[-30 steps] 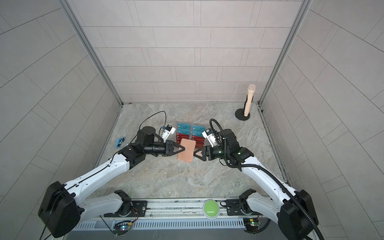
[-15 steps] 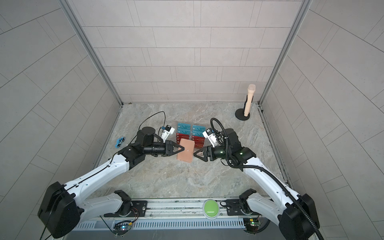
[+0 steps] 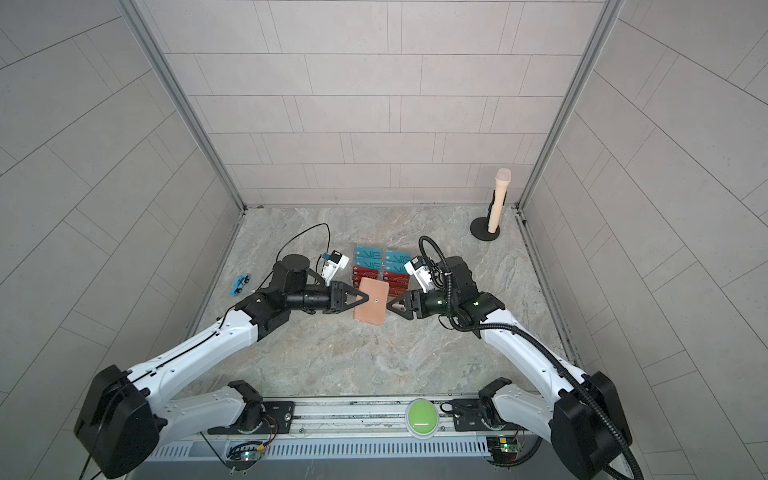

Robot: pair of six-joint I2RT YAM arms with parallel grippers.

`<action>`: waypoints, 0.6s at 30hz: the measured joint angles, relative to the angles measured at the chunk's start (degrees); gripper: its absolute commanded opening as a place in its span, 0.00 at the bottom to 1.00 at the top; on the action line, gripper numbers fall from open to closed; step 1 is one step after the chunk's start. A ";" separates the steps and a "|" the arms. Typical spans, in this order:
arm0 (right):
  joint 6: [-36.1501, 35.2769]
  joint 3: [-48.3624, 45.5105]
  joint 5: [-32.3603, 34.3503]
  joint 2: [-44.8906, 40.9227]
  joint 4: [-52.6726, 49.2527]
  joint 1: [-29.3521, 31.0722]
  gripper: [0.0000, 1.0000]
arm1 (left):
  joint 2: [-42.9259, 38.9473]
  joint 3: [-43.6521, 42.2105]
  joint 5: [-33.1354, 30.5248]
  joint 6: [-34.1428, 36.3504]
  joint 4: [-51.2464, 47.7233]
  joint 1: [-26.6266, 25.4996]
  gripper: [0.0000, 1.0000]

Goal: Put the credit cards into the card holder

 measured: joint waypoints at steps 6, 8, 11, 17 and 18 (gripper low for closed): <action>0.42 -0.63 -0.81 1.11 2.05 0.00 0.68 | -0.04 -0.76 0.26 -0.61 1.09 0.00 0.16; 0.44 -0.63 -1.05 1.27 2.49 0.00 0.68 | -0.04 -0.85 0.28 -0.83 1.29 0.00 0.16; 0.39 -0.63 -1.09 1.29 2.78 -0.09 0.68 | -0.04 -0.92 0.39 -1.20 1.64 0.00 0.16; -0.04 -1.86 -1.18 1.29 2.67 -1.64 0.67 | -0.07 -0.92 0.44 -1.20 1.64 0.00 0.17; 0.00 -2.38 -1.20 1.29 2.80 -1.90 0.67 | -0.07 -0.92 0.44 -1.20 1.64 0.00 0.17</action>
